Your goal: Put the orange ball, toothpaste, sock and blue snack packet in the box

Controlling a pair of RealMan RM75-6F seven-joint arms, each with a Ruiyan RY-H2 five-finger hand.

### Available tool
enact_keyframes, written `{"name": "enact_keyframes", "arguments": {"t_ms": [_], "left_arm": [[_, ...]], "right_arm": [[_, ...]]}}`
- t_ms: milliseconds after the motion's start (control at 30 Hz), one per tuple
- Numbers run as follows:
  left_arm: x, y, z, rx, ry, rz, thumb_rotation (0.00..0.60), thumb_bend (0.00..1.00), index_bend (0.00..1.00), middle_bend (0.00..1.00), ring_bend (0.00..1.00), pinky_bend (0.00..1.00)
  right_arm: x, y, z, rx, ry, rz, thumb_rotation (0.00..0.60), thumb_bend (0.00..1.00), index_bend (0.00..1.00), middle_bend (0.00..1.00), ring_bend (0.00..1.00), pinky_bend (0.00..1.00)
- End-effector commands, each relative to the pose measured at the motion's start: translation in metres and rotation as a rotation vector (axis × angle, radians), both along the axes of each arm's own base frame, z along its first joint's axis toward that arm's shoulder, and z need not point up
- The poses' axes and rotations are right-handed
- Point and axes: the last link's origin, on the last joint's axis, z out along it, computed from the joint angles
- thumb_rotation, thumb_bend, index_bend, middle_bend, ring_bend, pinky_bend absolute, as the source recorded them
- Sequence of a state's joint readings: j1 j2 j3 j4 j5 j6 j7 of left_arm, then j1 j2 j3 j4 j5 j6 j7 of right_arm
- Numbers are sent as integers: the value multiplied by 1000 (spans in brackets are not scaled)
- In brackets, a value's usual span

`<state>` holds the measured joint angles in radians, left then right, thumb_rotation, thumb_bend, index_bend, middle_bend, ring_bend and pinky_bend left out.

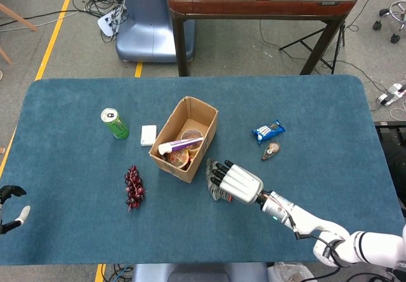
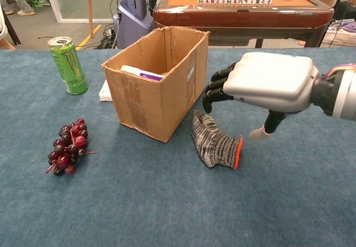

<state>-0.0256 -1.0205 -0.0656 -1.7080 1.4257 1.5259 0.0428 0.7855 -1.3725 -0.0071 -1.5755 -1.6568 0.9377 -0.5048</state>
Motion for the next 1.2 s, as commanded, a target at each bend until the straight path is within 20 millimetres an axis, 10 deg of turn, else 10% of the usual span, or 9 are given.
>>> {"name": "enact_keyframes", "arguments": {"t_ms": [33, 1200], "left_arm": [[-2, 0, 0, -3, 15, 7, 600, 262, 446, 460, 416, 607], [-8, -2, 11, -25, 80, 133, 600, 262, 522, 460, 415, 607]], "right_arm": [[0, -2, -8, 0, 42, 22, 600, 0, 287, 263, 190, 344], [4, -30, -49, 80, 130, 28, 600, 0, 241, 223, 143, 344]]}}
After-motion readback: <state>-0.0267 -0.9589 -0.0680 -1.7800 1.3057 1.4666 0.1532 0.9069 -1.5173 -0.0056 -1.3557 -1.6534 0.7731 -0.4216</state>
